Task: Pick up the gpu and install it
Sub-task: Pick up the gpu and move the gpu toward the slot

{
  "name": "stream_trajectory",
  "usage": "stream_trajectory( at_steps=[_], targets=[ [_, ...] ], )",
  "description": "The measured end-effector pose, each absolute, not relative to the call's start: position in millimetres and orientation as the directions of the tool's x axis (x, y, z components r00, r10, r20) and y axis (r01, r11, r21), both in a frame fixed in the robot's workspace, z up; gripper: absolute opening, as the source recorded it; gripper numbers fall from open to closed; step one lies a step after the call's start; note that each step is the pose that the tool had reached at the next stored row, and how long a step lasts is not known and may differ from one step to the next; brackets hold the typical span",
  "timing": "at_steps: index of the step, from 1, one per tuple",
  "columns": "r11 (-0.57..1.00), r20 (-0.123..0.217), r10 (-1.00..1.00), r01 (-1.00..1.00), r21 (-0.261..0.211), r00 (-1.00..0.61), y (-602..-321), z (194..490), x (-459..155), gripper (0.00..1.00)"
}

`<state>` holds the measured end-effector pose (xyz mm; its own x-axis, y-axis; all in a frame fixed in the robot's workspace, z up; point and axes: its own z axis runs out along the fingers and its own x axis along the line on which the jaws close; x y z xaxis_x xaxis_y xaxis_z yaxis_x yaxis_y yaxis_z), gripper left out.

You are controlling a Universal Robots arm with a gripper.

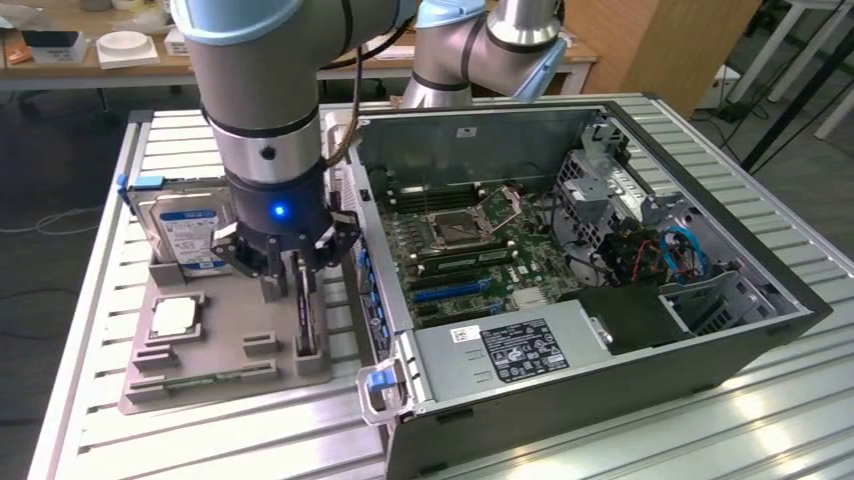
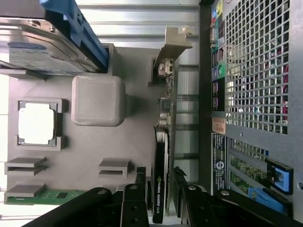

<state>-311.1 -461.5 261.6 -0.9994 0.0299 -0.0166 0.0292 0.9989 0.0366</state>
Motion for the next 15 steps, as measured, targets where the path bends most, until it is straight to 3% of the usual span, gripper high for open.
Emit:
stream_trajectory(
  at_steps=[15],
  targets=[
    [0.999, -0.017, 0.03, 0.029, 0.036, -0.999, -461, 237, -309, 0.36]
  ],
)
